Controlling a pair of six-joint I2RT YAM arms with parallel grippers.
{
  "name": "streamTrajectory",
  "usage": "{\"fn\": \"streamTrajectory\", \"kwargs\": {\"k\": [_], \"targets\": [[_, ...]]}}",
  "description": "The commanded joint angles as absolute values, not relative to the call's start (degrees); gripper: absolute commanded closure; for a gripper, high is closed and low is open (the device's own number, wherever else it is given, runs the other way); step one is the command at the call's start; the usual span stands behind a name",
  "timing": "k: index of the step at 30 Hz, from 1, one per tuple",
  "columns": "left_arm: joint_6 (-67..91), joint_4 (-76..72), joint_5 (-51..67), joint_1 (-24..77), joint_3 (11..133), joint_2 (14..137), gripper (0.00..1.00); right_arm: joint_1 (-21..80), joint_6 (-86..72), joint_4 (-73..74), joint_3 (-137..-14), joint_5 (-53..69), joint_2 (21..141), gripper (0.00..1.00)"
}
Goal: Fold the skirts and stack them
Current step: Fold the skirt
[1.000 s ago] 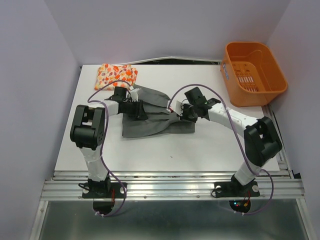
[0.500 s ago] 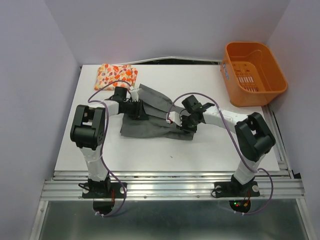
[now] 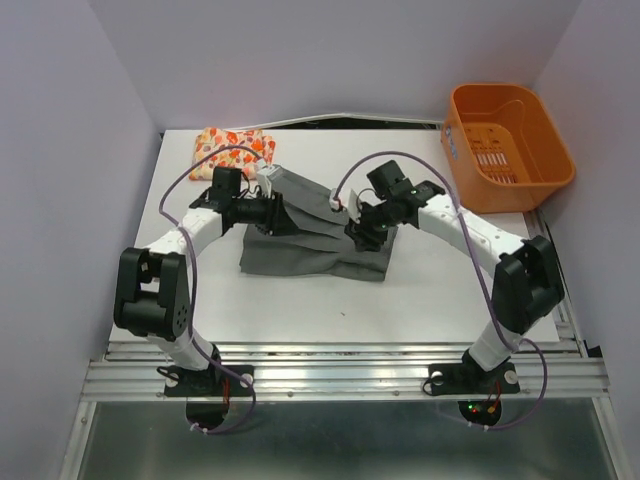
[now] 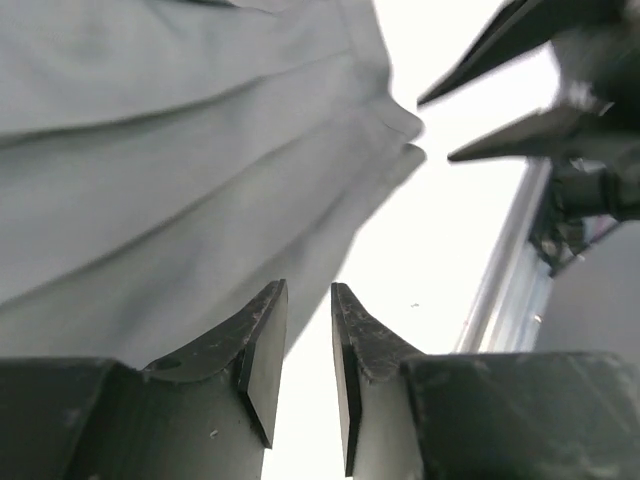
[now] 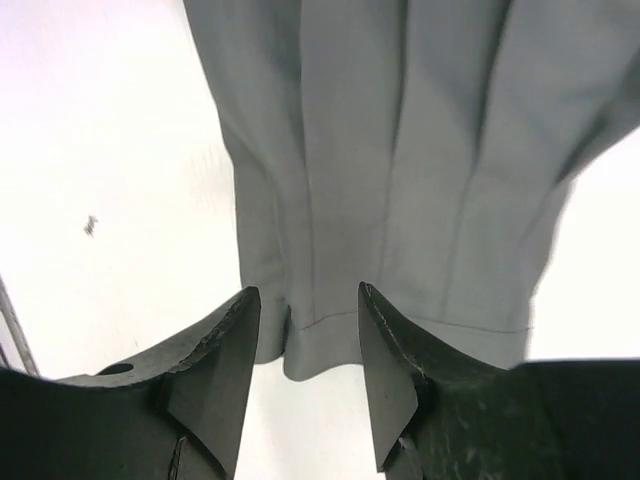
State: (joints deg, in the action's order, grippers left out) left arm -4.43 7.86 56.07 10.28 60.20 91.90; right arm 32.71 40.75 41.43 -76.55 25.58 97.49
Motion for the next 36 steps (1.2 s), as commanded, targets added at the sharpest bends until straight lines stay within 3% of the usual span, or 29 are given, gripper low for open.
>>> {"fn": "streamTrajectory", "kwargs": {"k": [1,7,15,19,23,26,27,30,36], "targets": [[-1.59,5.3,61.08,10.37,54.15,92.55,0.65,33.05,35.42,43.07,-82.08,30.85,95.34,0.51],[5.01,0.17,51.88,9.14,52.55,95.0,0.66,31.47,35.07,40.44,-82.53,31.29,105.36,0.61],[-4.04,11.51,43.51,9.14,67.31,110.37,0.67,30.23,31.65,34.03,-74.19,28.56,110.66,0.69],[-6.67,17.89,42.28,9.67,80.56,121.25,0.68,30.23,21.58,32.0,-69.1,36.0,110.57,0.7],[-8.96,23.29,41.84,11.25,94.02,129.09,0.68,33.29,5.95,19.92,-63.82,44.11,107.68,0.66],[-11.94,24.34,40.0,13.7,101.15,130.51,0.65,37.69,-6.0,12.24,-62.4,47.1,102.67,0.54],[-12.74,24.43,39.47,14.15,103.6,130.08,0.64,37.7,-8.5,7.87,-62.58,47.63,101.26,0.48],[-14.06,22.33,38.94,13.98,103.28,124.04,0.58,36.57,-10.46,7.37,-65.91,47.46,96.6,0.47],[-19.42,11.27,32.62,13.01,86.52,98.65,0.47,24.18,-5.37,13.96,-67.24,47.11,88.69,0.43]]}}
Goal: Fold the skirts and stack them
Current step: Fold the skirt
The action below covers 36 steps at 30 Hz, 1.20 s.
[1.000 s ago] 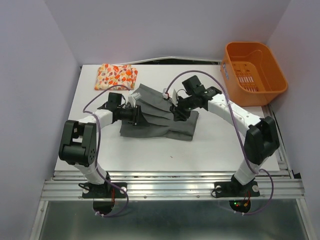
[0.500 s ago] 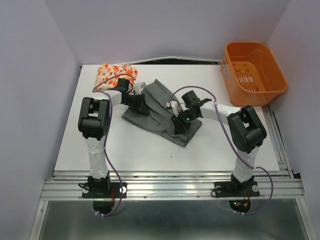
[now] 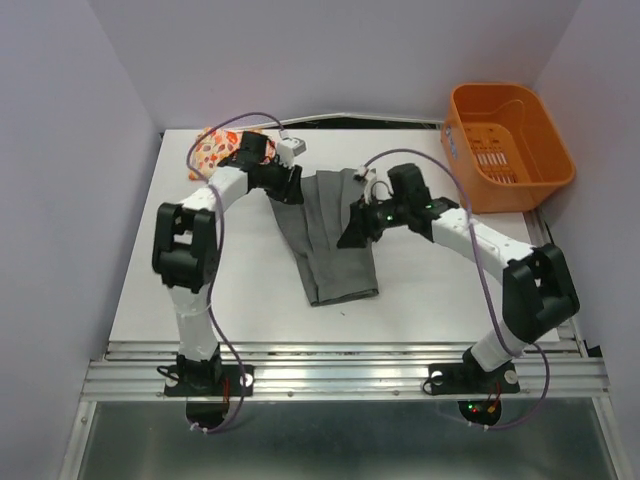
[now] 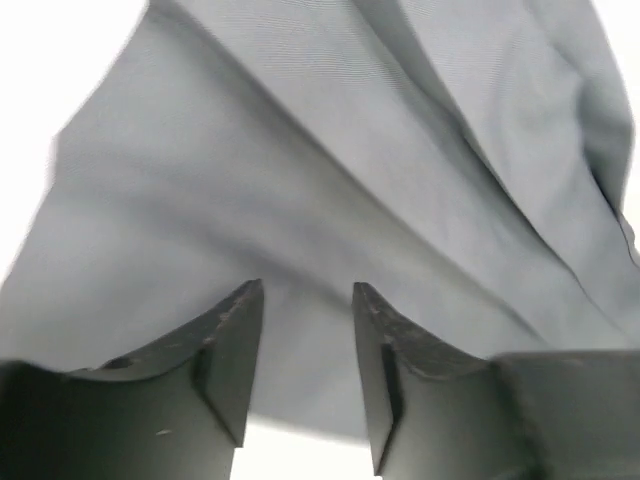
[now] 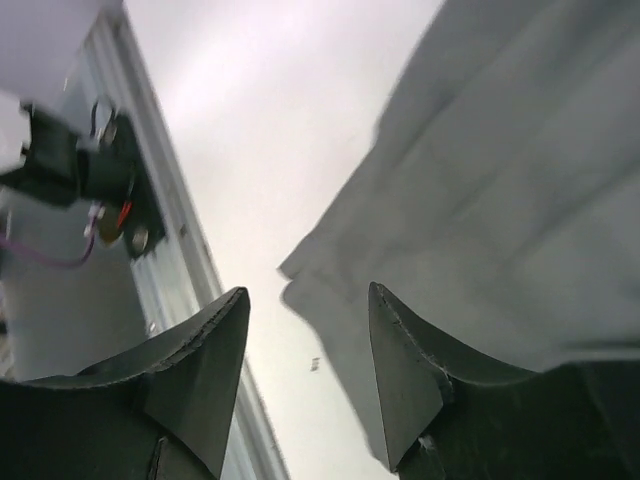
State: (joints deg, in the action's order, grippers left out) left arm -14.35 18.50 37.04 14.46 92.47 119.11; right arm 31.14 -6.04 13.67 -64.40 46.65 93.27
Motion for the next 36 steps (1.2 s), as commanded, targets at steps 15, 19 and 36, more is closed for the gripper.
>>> {"fn": "streamTrajectory", "kwargs": {"k": [15,19,36], "targets": [[-40.0,13.01,2.21,52.97,45.01,64.5,0.29,25.4,-2.02,11.87,-60.21,54.77,101.94,0.51],[-37.88,11.78,-0.6,60.8,43.68,67.67,0.28,25.4,-2.72,10.72,-60.2,52.13,109.76,0.55],[-36.74,3.52,-9.05,66.18,46.67,91.75,0.32,25.4,-4.04,14.68,-62.67,43.42,119.97,0.6]]}}
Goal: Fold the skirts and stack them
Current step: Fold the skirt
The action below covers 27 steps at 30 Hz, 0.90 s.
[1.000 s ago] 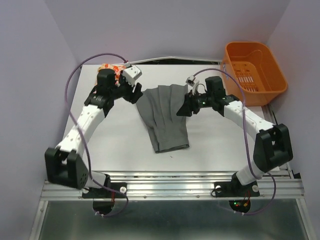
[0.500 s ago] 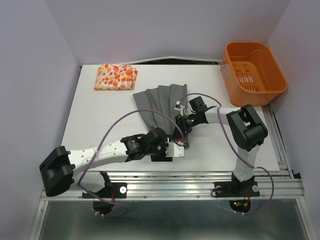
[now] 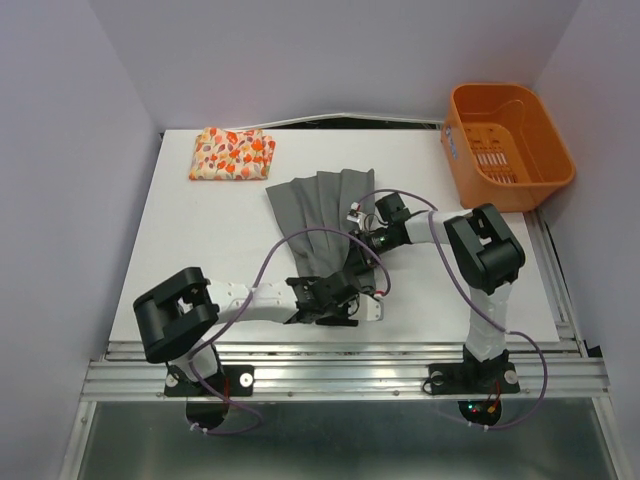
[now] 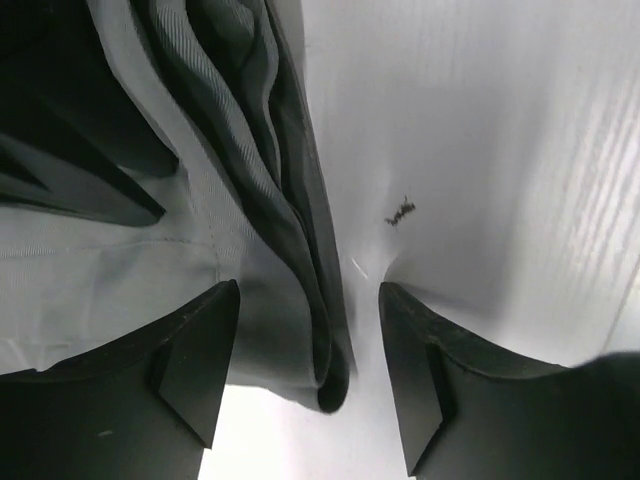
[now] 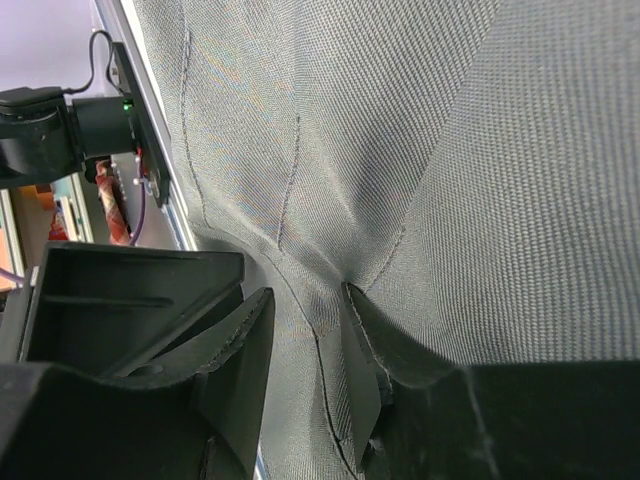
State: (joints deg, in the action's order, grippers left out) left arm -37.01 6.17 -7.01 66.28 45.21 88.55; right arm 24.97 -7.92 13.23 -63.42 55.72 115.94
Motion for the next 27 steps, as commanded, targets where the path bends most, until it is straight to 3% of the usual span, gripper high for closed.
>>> {"fn": "streamTrajectory", "kwargs": {"k": [1,4,10,11,13,14,16,19,24,27], "targets": [[-36.56,1.69,-10.27,66.01,46.15,93.15,0.33,25.4,-3.87,14.76,-62.49,43.42,119.71,0.6],[-35.86,1.76,-10.64,65.13,47.1,95.97,0.41,25.4,-3.34,15.29,-62.31,43.42,119.53,0.6],[-36.38,1.49,-10.11,63.29,47.37,97.3,0.66,25.4,-2.11,18.1,-63.72,44.12,120.41,0.61],[-36.47,1.58,-9.93,62.93,47.46,97.21,0.66,25.4,-2.11,18.28,-63.63,44.12,120.32,0.61],[-37.0,2.45,-8.97,62.23,47.9,96.42,0.78,25.4,-1.67,18.28,-63.28,44.65,119.54,0.62],[-37.0,3.07,-8.53,62.14,48.25,95.98,0.9,25.4,-1.41,18.54,-63.19,44.82,119.1,0.61],[-37.52,6.57,-5.12,62.14,49.74,94.67,1.0,25.4,-1.41,18.98,-63.54,45.0,118.22,0.61],[-38.66,12.72,1.64,62.23,51.94,91.07,1.0,25.4,-1.06,20.56,-66.43,45.35,115.15,0.57],[-37.54,18.19,8.25,63.1,53.0,87.11,1.0,24.61,-0.7,24.43,-78.2,44.48,111.45,0.28],[-36.48,21.97,12.38,63.1,54.31,85.96,1.0,24.08,4.46,27.06,-88.57,41.59,113.19,0.21]]}}
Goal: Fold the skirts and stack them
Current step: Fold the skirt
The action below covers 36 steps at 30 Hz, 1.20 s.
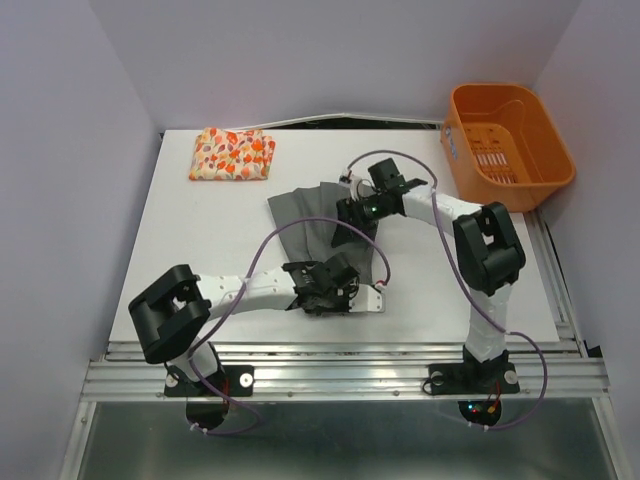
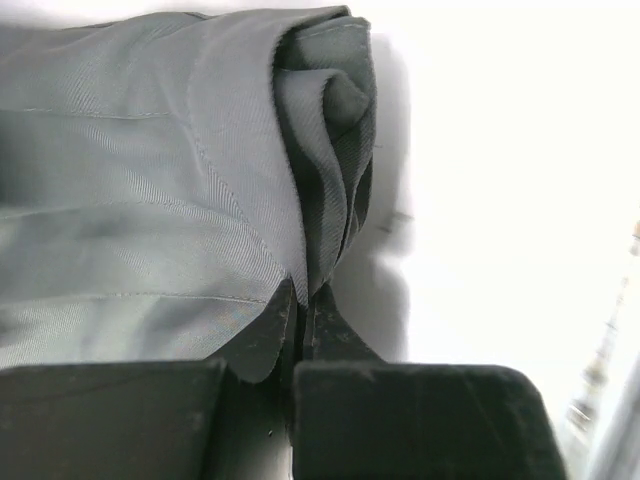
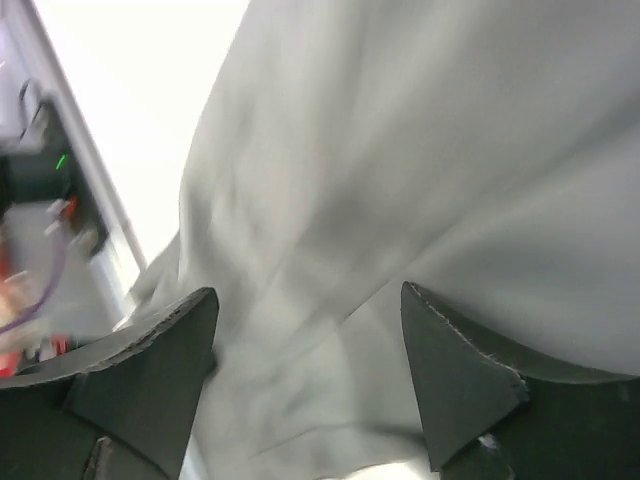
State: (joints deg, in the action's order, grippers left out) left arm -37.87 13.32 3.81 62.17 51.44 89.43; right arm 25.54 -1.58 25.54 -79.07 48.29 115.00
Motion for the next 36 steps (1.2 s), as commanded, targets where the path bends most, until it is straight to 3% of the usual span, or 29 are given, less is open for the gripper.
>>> {"fn": "streamTrajectory", "kwargs": {"k": [1,8,14,17,22,26,36], "targets": [[-35.69,23.89,14.48,63.11,55.01,85.7,1.0,24.08,5.09,29.16,-93.73,40.7,115.29,0.2],[-33.23,32.32,23.98,63.1,62.13,85.08,1.0,24.08,11.06,31.73,-107.29,38.85,127.85,0.22],[-32.43,40.16,30.85,63.1,70.74,86.48,1.0,24.08,12.57,32.87,-111.09,38.23,137.1,0.27],[-34.88,44.27,31.81,62.84,74.52,88.06,1.0,24.08,14.84,33.83,-109.43,40.86,138.87,0.3],[-40.24,52.81,35.68,56.88,83.13,93.33,1.0,24.08,18.89,36.82,-104.6,47.89,137.73,0.45],[-44.21,56.78,35.69,48.62,92.36,99.47,1.0,24.61,20.74,36.91,-97.84,51.67,133.52,0.5],[-48.77,50.28,24.71,46.14,99.75,104.76,1.0,27.07,22.5,39.73,-92.9,57.04,130.61,0.56]]}}
